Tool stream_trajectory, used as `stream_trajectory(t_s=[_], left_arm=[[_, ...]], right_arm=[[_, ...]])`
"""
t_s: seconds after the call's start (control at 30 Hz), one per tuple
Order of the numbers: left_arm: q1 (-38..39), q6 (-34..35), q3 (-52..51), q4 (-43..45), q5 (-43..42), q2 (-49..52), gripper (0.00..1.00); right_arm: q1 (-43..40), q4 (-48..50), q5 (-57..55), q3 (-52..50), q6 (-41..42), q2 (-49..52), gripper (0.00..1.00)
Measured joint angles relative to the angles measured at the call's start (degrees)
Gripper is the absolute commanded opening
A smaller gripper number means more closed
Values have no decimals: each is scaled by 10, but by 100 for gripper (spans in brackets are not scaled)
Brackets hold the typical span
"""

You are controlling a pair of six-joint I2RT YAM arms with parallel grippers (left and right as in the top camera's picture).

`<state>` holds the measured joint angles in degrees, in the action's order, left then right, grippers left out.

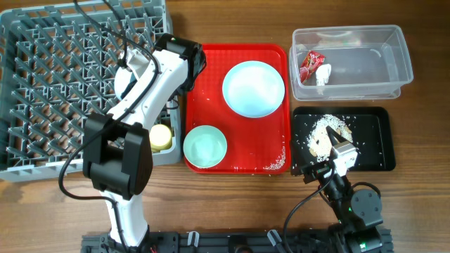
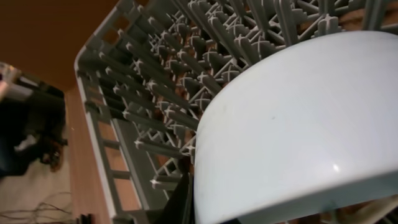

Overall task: Sort waste into correct bins and load items into the dishwasher rack
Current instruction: 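Lift the light blue bowl and set it in the dish rack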

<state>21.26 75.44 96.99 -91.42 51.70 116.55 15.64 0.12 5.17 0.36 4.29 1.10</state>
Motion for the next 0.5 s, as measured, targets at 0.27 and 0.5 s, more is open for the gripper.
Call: stream_trajectory(t_s=[0.27, 0.5], left_arm=[[-4, 65, 0, 24, -17, 0, 4], [-4, 153, 0, 34, -33, 0, 4]], right_arm=[[0, 0, 0, 0, 0, 0, 100], [0, 0, 0, 0, 0, 0, 100]])
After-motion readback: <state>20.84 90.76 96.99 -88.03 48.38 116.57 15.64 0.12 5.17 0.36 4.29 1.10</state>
